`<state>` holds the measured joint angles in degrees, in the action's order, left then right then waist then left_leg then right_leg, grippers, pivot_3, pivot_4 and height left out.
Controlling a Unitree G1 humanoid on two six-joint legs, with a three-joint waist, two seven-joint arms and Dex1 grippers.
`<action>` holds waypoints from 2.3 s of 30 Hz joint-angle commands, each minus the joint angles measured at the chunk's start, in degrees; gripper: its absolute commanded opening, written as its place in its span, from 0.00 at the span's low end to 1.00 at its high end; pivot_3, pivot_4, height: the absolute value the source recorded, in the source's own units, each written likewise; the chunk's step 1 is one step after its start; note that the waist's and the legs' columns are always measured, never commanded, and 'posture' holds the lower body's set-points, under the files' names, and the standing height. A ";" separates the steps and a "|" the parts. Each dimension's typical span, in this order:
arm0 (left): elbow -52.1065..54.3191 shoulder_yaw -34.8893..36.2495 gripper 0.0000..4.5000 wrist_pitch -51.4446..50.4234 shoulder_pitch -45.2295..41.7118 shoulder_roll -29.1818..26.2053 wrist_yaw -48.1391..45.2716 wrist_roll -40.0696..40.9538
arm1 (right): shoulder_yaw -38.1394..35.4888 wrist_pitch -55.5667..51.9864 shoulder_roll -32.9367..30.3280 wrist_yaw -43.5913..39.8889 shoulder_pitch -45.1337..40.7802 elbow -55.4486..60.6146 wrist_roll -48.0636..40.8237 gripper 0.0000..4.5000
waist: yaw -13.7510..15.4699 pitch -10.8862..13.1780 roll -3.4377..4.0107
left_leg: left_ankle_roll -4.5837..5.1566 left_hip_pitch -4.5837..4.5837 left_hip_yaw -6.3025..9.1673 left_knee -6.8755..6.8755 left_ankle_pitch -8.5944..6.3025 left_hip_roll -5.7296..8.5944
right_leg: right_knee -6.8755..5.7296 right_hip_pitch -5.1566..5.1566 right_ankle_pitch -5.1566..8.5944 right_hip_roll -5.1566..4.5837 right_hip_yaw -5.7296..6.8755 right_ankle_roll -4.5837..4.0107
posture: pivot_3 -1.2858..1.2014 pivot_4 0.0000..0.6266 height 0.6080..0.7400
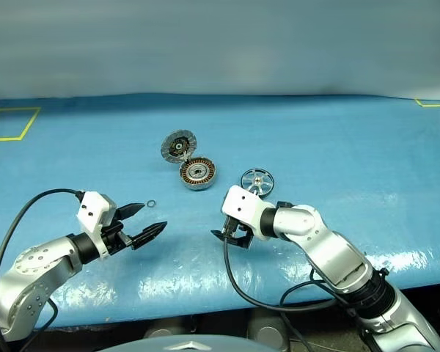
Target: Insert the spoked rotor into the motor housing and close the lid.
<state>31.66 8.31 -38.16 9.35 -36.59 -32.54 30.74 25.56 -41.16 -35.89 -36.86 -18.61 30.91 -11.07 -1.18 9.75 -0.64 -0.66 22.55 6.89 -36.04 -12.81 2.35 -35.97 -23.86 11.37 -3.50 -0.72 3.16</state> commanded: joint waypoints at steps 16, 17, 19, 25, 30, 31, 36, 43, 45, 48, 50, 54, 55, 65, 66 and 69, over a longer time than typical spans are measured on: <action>0.94 -1.15 1.00 0.35 -0.93 -0.65 -1.58 -1.58 | -2.23 -3.44 3.77 0.84 0.62 -0.14 2.43 1.00 | -0.01 0.00 0.00 | -0.01 -0.01 0.00 -0.03 0.01 0.00 | -0.03 0.01 -0.02 0.01 -0.01 0.01 | 0.52 0.24 1.00; 0.93 -1.15 1.00 0.32 -0.93 -0.62 -1.54 -1.67 | -2.23 -3.58 3.88 0.78 0.57 -0.19 2.50 1.00 | -0.02 0.00 0.00 | -0.01 -0.01 0.00 -0.03 0.01 0.01 | -0.03 0.01 -0.03 0.01 -0.01 0.02 | 0.52 0.24 1.00; 1.02 -1.14 1.00 0.28 -0.85 -0.49 -1.56 -1.70 | -2.18 -4.03 4.13 0.65 0.47 -0.32 2.47 1.00 | -0.03 0.00 0.00 | -0.01 -0.01 0.00 -0.03 0.01 0.00 | -0.03 0.01 -0.03 0.01 -0.01 0.02 | 0.52 0.24 1.00; 1.27 -1.08 1.00 0.48 -0.35 -0.29 -1.41 -1.92 | -2.26 -4.66 4.85 0.40 0.09 -0.79 2.45 1.00 | -0.04 0.00 0.00 | -0.02 -0.02 0.00 -0.03 0.01 0.00 | -0.03 0.01 -0.03 0.01 -0.01 0.02 | 0.52 0.24 1.00; 1.35 -1.05 1.00 1.04 0.14 -0.18 -1.22 -2.61 | -2.03 -4.64 4.79 0.19 -0.33 -1.30 2.67 1.00 | -0.05 0.00 0.00 | -0.02 -0.02 0.00 -0.03 0.01 0.01 | -0.03 0.01 -0.04 0.02 -0.01 0.03 | 0.52 0.24 1.00; 1.31 -1.07 1.00 1.72 0.32 -0.08 -1.11 -3.18 | -1.70 -4.56 4.60 0.10 -0.79 -1.60 3.05 1.00 | -0.05 0.00 0.00 | -0.02 -0.02 0.00 -0.03 0.01 0.01 | -0.03 0.01 -0.04 0.02 -0.01 0.03 | 0.52 0.24 1.00; -0.62 -1.74 1.00 10.69 1.00 2.40 0.10 -8.72 | 3.08 -4.17 5.36 -0.04 -10.51 -10.27 8.75 1.00 | -0.36 0.00 0.00 | -0.04 -0.06 -0.11 -0.08 0.04 0.00 | -0.04 0.02 -0.14 0.02 -0.05 0.00 | 0.52 0.24 1.00; -1.85 -2.26 1.00 18.34 3.68 5.49 0.35 -12.57 | 9.24 0.75 13.71 -4.12 -27.46 -32.94 13.77 1.00 | -0.73 -0.01 0.00 | -0.10 -0.10 -0.11 -0.07 0.12 -0.06 | -0.04 0.01 -0.29 0.09 -0.04 -0.12 | 0.52 0.24 1.00; -1.35 -2.00 1.00 19.24 5.41 6.22 -0.02 -12.20 | 10.49 3.37 16.10 -5.44 -30.93 -39.24 15.22 1.00 | -0.89 -0.01 0.00 | -0.10 -0.06 -0.11 -0.07 0.12 -0.04 | -0.03 -0.01 -0.47 0.08 -0.05 -0.25 | 0.52 0.24 1.00; -0.36 -1.91 1.00 19.69 8.57 7.03 0.13 -12.19 | 11.53 7.01 19.41 -7.87 -34.88 -46.45 16.54 1.00 | -0.96 -0.01 0.01 | -0.09 -0.05 -0.10 -0.03 0.11 -0.02 | -0.01 -0.04 -0.61 0.07 -0.05 -0.11 | 0.52 0.24 1.00; -0.19 -2.63 1.00 19.88 10.77 7.10 0.88 -13.89 | 12.09 9.43 21.45 -9.15 -37.06 -51.04 17.68 1.00 | -0.97 0.01 0.03 | -0.09 -0.04 -0.10 -0.01 0.11 -0.03 | -0.02 -0.07 -0.61 0.08 -0.05 -0.12 | 0.52 0.24 1.00; 0.76 -3.11 1.00 20.76 13.27 8.87 1.77 -13.88 | 12.28 13.25 24.16 -10.90 -39.61 -57.56 19.64 1.00 | -0.97 0.02 0.05 | -0.10 -0.06 -0.09 0.00 0.12 -0.03 | -0.06 -0.08 -0.60 0.10 -0.04 -0.12 | 0.52 0.24 1.00; 0.97 -3.16 1.00 20.77 13.65 9.33 1.97 -13.67 | 12.20 14.10 24.69 -11.32 -40.11 -58.97 20.04 1.00 | -0.99 0.02 0.05 | -0.11 -0.06 -0.11 -0.01 0.12 -0.03 | -0.05 -0.08 -0.61 0.10 -0.05 -0.11 | 0.52 0.24 1.00; 1.54 -4.70 1.00 21.17 14.83 11.01 2.40 -13.80 | 10.79 18.90 28.42 -13.33 -42.50 -70.73 23.11 1.00 | -1.09 0.02 0.10 | -0.16 -0.09 -0.10 -0.01 0.15 -0.04 | -0.16 -0.12 -0.61 0.13 -0.06 -0.11 | 0.52 0.24 1.00; 1.47 -4.78 1.00 21.34 14.76 11.12 2.41 -13.78 | 10.62 19.10 28.71 -13.42 -42.66 -71.67 23.28 1.00 | -1.09 0.01 0.11 | -0.16 -0.09 -0.10 -0.01 0.15 -0.04 | -0.17 -0.12 -0.60 0.13 -0.06 -0.12 | 0.52 0.24 1.00; 1.16 -4.96 1.00 21.78 14.39 11.36 2.44 -13.77 | 9.62 19.59 29.81 -13.38 -43.30 -74.56 23.63 0.96 | -1.10 0.01 0.12 | -0.16 -0.11 -0.10 -0.01 0.15 -0.04 | -0.18 -0.11 -0.59 0.13 -0.06 -0.10 | 0.52 0.24 1.00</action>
<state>30.48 3.65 -18.01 23.84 -25.30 -30.06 16.91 36.33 -21.70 -6.43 -49.97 -60.78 -42.11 11.95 -2.28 9.77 -0.52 -0.83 22.43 6.78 -36.05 -12.65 2.31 -36.16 -23.96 10.78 -3.37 -0.77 3.06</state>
